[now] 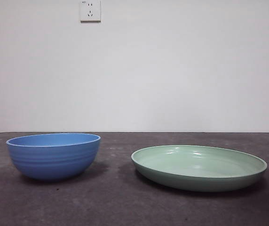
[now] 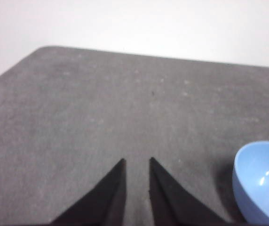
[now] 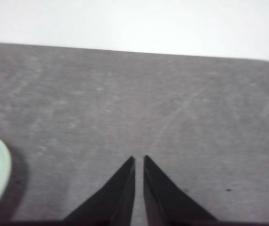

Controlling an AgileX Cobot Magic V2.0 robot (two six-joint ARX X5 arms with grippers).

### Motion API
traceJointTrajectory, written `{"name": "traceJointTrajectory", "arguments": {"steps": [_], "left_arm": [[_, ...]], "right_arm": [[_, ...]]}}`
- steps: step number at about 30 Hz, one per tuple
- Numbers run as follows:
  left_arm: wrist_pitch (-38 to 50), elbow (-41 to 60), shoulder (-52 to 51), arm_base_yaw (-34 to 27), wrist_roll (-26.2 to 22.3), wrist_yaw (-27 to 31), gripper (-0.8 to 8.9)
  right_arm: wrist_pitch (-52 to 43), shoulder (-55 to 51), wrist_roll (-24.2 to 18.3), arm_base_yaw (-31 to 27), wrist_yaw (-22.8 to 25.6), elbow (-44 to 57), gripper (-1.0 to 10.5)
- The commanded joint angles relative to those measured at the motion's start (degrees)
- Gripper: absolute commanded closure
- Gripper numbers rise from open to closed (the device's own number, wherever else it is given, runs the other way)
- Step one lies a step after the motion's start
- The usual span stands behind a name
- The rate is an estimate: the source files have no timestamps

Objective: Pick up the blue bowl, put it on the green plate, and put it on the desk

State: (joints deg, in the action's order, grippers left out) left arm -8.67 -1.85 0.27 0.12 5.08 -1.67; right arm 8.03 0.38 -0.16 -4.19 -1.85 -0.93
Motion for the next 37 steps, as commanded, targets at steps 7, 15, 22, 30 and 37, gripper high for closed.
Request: {"name": "traceJointTrajectory", "arguments": {"steps": [7, 15, 22, 30, 37], "left_arm": [[1.1, -5.8, 0.9, -0.1, 5.2, 0.0, 8.07], [-1.1, -19.0, 9.0, -0.1, 9.1, -2.6, 8.07], [-6.0, -31.6, 18.9, -0.1, 9.1, -8.4, 8.07], [-13.4, -43.0, 29.9, -0.1, 8.4, -17.7, 8.07], [-21.9, -49.6, 38.8, 0.0, 5.2, -25.8, 8.07]], "right_arm": [[-2.4, -0.1, 15.1, -0.1, -4.6, -3.3, 9.4], [-0.3, 2.0, 25.3, -0.1, -12.3, -12.5, 9.4], [9.2, 10.6, 25.0, -0.1, -23.1, -22.8, 9.4], [10.3, 22.4, 23.5, -0.1, -34.9, -34.5, 9.4], [16.1, 33.6, 21.5, -0.1, -45.3, -44.6, 9.4]]}}
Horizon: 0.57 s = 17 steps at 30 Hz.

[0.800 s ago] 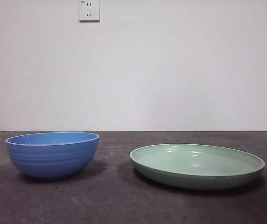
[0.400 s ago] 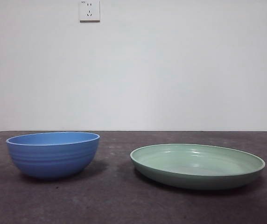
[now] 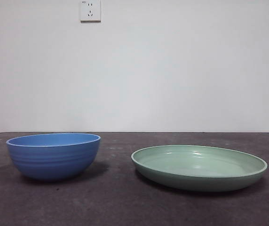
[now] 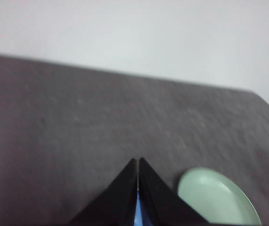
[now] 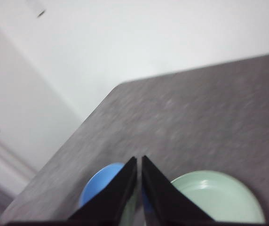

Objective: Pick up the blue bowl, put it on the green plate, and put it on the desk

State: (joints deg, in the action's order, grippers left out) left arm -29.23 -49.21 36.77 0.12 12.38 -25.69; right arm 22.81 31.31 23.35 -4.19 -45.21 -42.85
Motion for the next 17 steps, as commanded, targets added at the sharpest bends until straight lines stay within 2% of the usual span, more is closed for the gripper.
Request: {"name": "traceJointTrajectory", "arguments": {"steps": [1, 8, 15, 17], "left_arm": [[-2.3, -3.1, 3.6, 0.1, -2.8, -2.8, 8.07], [-7.9, -8.0, 11.4, 1.8, -6.3, -6.9, 8.07], [-7.0, -8.9, 15.5, 3.8, -7.5, -8.2, 8.07], [-6.7, -8.9, 15.9, 3.9, -7.8, -8.2, 8.07]], "right_arm": [[2.7, 4.0, -3.0, 0.0, -2.7, -4.0, 9.4], [12.3, 11.8, -10.5, 1.1, -2.8, -10.6, 9.4], [17.8, 15.6, -16.2, 2.6, -2.1, -11.0, 9.3], [17.9, 16.0, -16.4, 2.6, -2.0, -11.0, 9.3]]}}
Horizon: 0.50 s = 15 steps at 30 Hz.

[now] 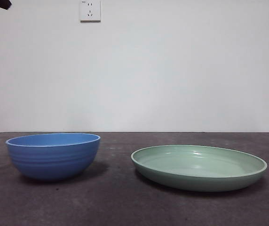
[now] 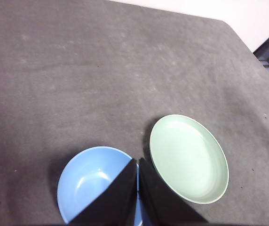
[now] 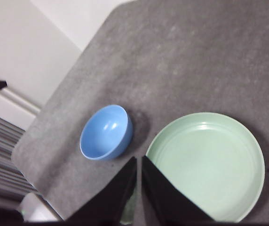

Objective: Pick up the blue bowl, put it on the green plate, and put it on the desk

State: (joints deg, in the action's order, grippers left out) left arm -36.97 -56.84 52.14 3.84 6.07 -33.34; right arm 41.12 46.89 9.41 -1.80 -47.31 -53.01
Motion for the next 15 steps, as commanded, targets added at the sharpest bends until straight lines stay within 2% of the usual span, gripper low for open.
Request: {"name": "traceJointTrajectory", "arguments": {"steps": [1, 3, 5, 8, 10, 12, 14, 15], "left_arm": [[1.0, -1.2, 0.7, 0.3, -1.6, -0.5, 8.07], [0.9, -1.2, 0.7, 0.3, -1.5, -0.5, 7.95], [0.9, -1.2, 0.7, 0.3, -1.5, -0.5, 7.42], [0.9, -1.2, 0.7, 0.3, -1.5, -0.5, 5.91], [1.0, -1.2, 0.7, 0.3, -1.5, -0.5, 4.44], [1.0, -1.2, 0.7, 0.3, -1.5, -0.5, 2.85], [1.0, -1.2, 0.7, 0.3, -1.5, -0.5, 2.11], [1.0, -1.2, 0.7, 0.3, -1.6, -0.5, 2.1]], "right_arm": [[-0.7, 0.5, -2.5, 0.2, 0.1, -0.9, 9.3], [-0.7, 0.5, -2.4, 0.2, 0.3, -0.9, 9.3], [-0.6, 0.5, -2.4, 0.2, 0.9, -0.9, 9.3], [-0.8, 0.6, -2.6, 0.2, 1.1, -0.9, 9.2], [-0.7, 0.6, -2.6, 0.2, 2.4, -0.9, 7.8], [-0.6, 0.6, -2.4, 0.2, 4.7, -0.9, 5.6], [-0.5, 0.6, -2.3, 0.2, 5.8, -0.9, 4.3], [-0.5, 0.6, -2.4, 0.2, 5.8, -0.9, 4.0]]}}
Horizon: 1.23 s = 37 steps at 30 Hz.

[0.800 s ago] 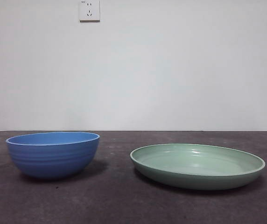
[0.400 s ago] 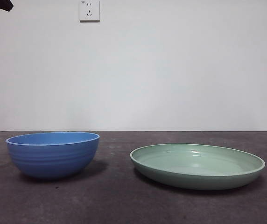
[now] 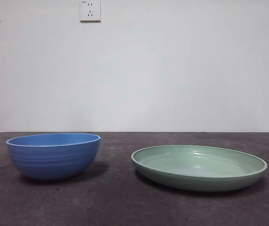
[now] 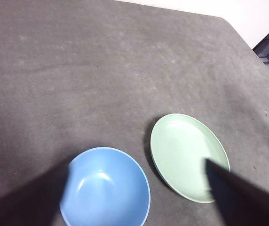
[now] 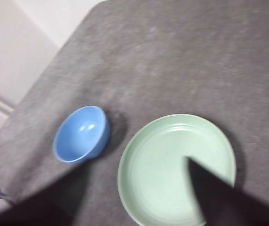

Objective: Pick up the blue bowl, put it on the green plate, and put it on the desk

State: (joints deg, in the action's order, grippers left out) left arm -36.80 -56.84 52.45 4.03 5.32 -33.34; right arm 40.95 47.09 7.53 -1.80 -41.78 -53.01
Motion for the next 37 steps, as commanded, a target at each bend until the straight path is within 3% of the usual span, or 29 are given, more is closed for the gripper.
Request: {"name": "traceJointTrajectory", "arguments": {"steps": [1, 11, 20, 26, 37], "left_arm": [[0.9, -1.2, 0.4, 0.1, -0.8, -0.5, 2.1], [-0.9, -1.2, 1.6, 0.1, 1.2, -0.5, 2.15], [-9.8, -1.2, 12.7, 0.1, 1.0, -0.1, 2.19], [-8.5, -1.2, 22.6, 0.2, 1.0, 4.9, 2.2], [-2.5, -1.2, 36.0, 2.3, 1.2, 5.4, 2.25]], "right_arm": [[-0.4, 0.4, -0.5, 0.2, 0.3, -0.9, 3.9], [-0.7, 0.4, -0.5, 0.2, 1.3, -0.9, 4.0], [-0.7, 0.4, -0.5, 0.2, 1.3, -0.9, 4.0], [-0.7, 0.4, -0.5, 0.2, 1.3, -0.9, 4.0], [-0.7, 0.4, -0.5, 0.2, 1.4, -0.9, 4.0]]}}
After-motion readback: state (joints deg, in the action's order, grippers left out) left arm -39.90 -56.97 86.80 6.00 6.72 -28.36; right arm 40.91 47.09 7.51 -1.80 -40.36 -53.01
